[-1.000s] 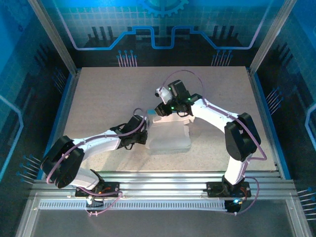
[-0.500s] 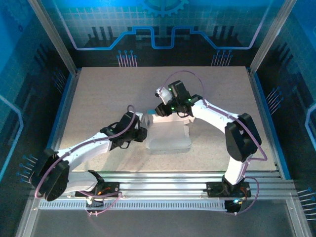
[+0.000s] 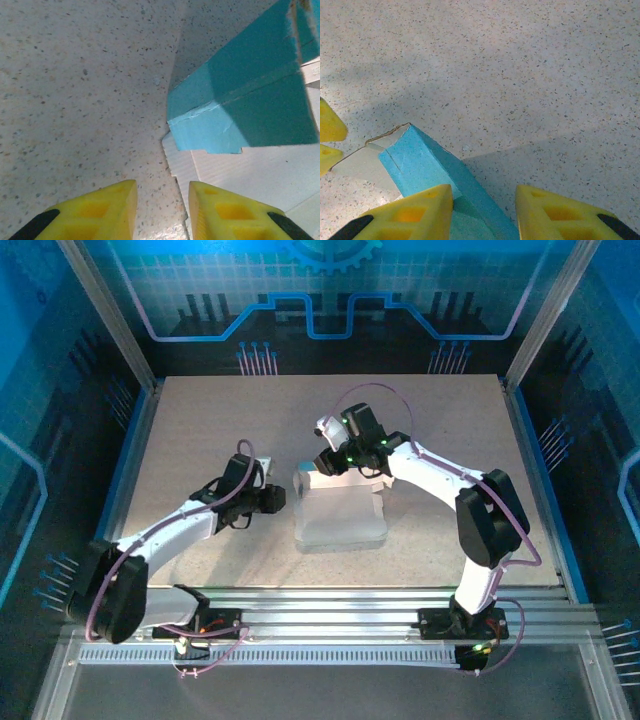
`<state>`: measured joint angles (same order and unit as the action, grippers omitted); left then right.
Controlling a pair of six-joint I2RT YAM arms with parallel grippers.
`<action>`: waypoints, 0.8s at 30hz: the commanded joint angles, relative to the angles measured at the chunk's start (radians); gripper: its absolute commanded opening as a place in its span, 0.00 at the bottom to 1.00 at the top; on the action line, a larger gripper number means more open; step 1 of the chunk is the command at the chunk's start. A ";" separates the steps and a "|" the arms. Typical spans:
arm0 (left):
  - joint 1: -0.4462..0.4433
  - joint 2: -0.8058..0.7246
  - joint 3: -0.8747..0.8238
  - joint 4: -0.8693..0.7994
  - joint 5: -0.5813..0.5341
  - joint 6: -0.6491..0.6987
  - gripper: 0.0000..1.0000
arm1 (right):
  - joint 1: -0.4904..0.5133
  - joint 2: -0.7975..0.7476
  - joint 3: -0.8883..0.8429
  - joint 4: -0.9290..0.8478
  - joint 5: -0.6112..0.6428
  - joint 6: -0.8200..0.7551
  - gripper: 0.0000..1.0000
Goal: Fold the paper box
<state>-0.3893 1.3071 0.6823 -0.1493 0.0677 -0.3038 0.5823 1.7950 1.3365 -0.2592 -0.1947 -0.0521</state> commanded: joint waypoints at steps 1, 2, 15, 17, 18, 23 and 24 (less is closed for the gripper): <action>0.004 0.050 0.005 0.115 0.066 0.070 0.35 | 0.010 -0.008 -0.032 -0.032 -0.001 -0.005 0.39; 0.004 0.063 0.006 0.135 0.072 0.080 0.35 | 0.009 -0.009 -0.033 -0.032 0.000 -0.004 0.39; 0.005 0.128 -0.002 0.302 0.130 0.148 0.40 | 0.008 -0.007 -0.026 -0.023 -0.025 0.009 0.39; 0.004 0.141 0.004 0.309 0.130 0.158 0.42 | 0.007 -0.008 -0.026 -0.022 -0.032 0.014 0.39; 0.003 0.147 0.007 0.314 0.130 0.160 0.42 | 0.005 -0.009 -0.026 -0.020 -0.036 0.014 0.38; -0.002 0.176 0.014 0.354 0.133 0.168 0.43 | 0.004 -0.009 -0.025 -0.017 -0.047 0.022 0.38; -0.006 0.179 0.014 0.364 0.130 0.172 0.43 | 0.003 -0.008 -0.026 -0.017 -0.049 0.023 0.38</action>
<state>-0.3897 1.4715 0.6827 0.1577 0.1741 -0.1699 0.5819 1.7943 1.3293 -0.2455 -0.2184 -0.0406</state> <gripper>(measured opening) 0.425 0.381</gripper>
